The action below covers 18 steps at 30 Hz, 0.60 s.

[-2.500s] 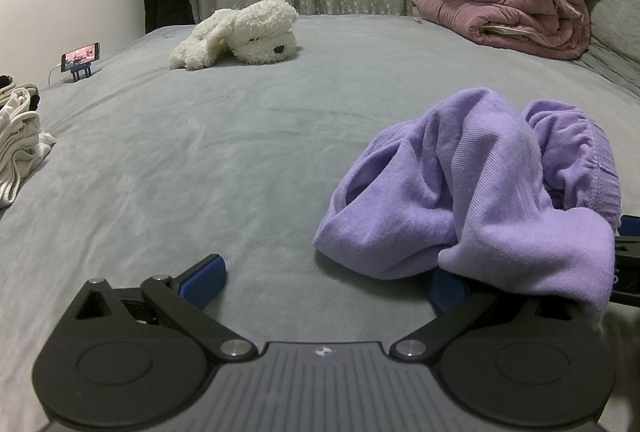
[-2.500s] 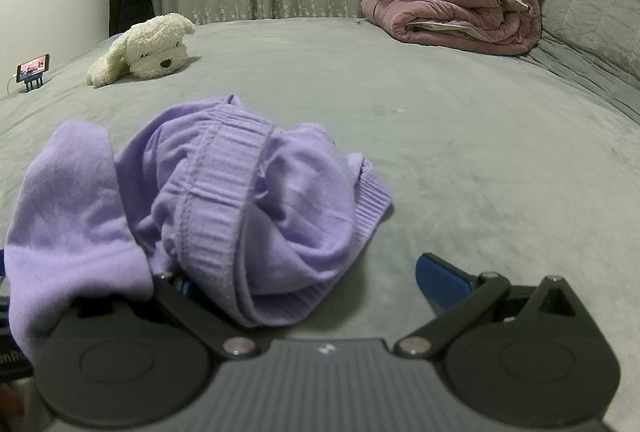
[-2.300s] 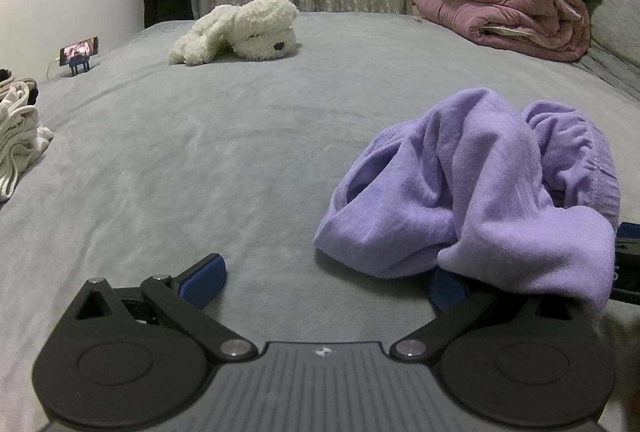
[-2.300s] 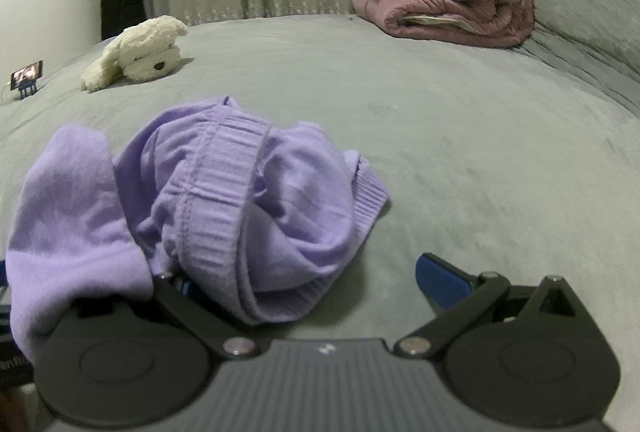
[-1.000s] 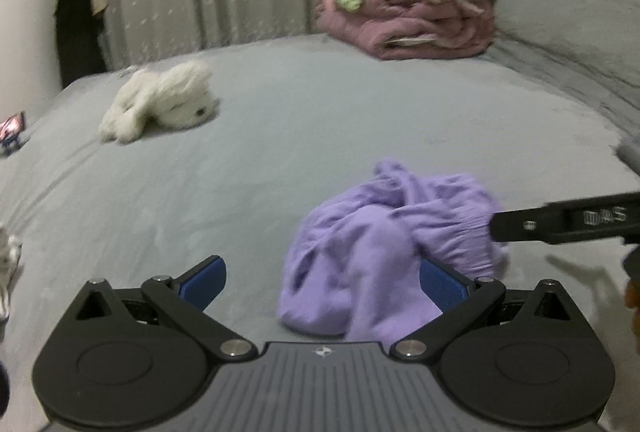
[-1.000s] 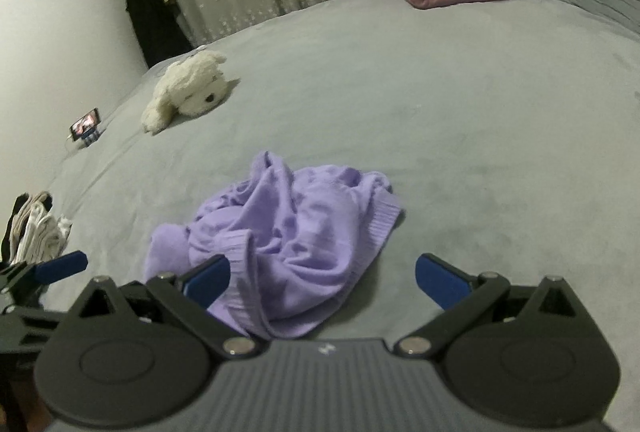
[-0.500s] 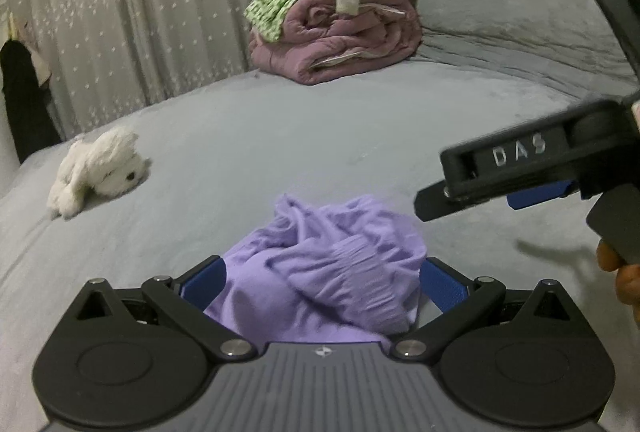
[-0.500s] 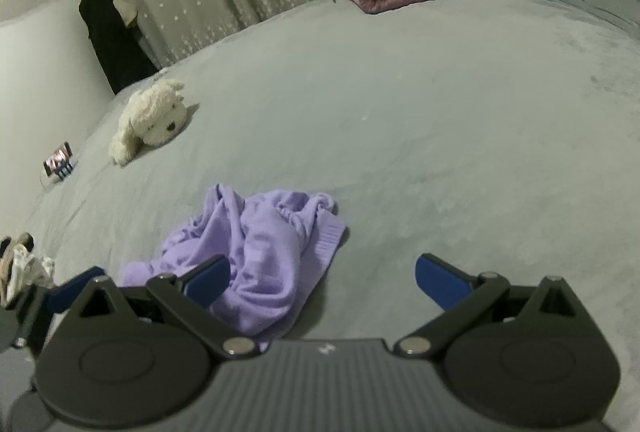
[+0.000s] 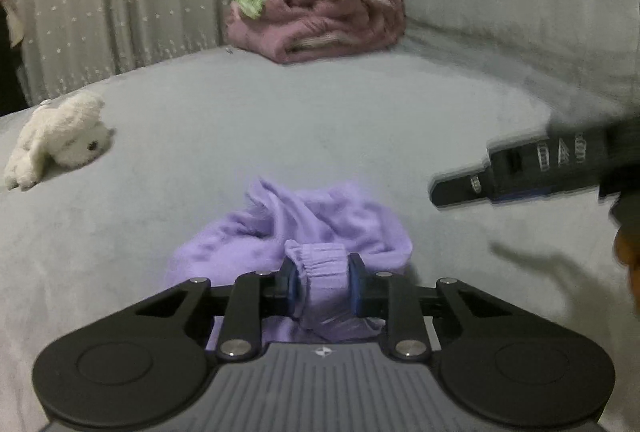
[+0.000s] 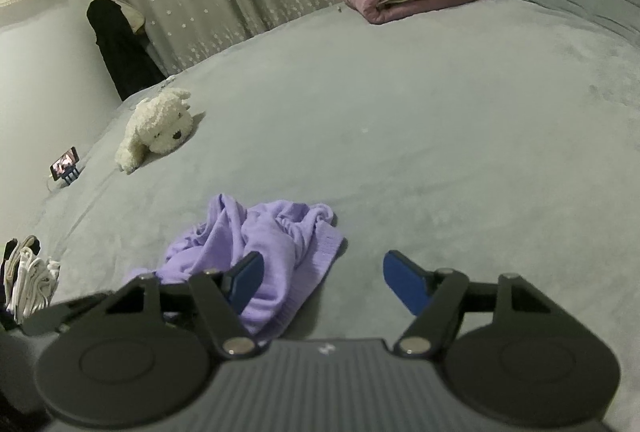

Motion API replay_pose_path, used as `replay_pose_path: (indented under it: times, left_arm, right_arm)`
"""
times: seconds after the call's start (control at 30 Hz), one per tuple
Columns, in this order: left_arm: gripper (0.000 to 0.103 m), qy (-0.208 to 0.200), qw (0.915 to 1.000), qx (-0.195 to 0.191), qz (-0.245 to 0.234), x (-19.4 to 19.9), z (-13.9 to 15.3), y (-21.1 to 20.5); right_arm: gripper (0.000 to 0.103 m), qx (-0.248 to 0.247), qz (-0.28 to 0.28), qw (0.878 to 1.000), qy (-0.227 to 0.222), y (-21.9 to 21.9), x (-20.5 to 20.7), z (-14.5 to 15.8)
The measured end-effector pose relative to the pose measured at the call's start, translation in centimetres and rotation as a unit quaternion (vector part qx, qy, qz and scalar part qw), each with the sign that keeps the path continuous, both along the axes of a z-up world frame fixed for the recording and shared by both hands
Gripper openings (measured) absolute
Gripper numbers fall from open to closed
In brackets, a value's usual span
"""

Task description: Fold clothes

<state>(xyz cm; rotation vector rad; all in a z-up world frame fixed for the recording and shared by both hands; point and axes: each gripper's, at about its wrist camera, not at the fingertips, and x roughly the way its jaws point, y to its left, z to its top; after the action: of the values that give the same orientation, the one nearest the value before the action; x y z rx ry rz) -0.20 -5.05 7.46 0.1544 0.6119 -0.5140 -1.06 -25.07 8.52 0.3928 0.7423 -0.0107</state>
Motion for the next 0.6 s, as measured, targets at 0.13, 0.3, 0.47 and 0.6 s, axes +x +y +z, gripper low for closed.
replay_pose_path:
  times: [0.13,0.3,0.47,0.6]
  left_arm:
    - [0.023,-0.007,0.9987,-0.029,0.042,0.2,2.1,3.1]
    - [0.023,-0.016,0.9900,-0.076,0.118,0.7,4.1,8.6]
    - [0.023,-0.015,0.9758,-0.088,0.200,1.8,4.7,13.1]
    - [0.023,-0.004,0.9568,-0.082,0.279,3.1,4.7,16.3]
  right_arm:
    - [0.070,0.004,-0.004,1.000,0.000,-0.4,0.0,-0.1]
    - [0.070,0.004,0.000,1.000,0.000,-0.1,0.1,-0.2]
    - [0.074,0.001,0.020,1.000,0.006,0.9,0.3,-0.8]
    - [0.077,-0.007,0.037,0.999,0.012,2.1,0.4,-1.4]
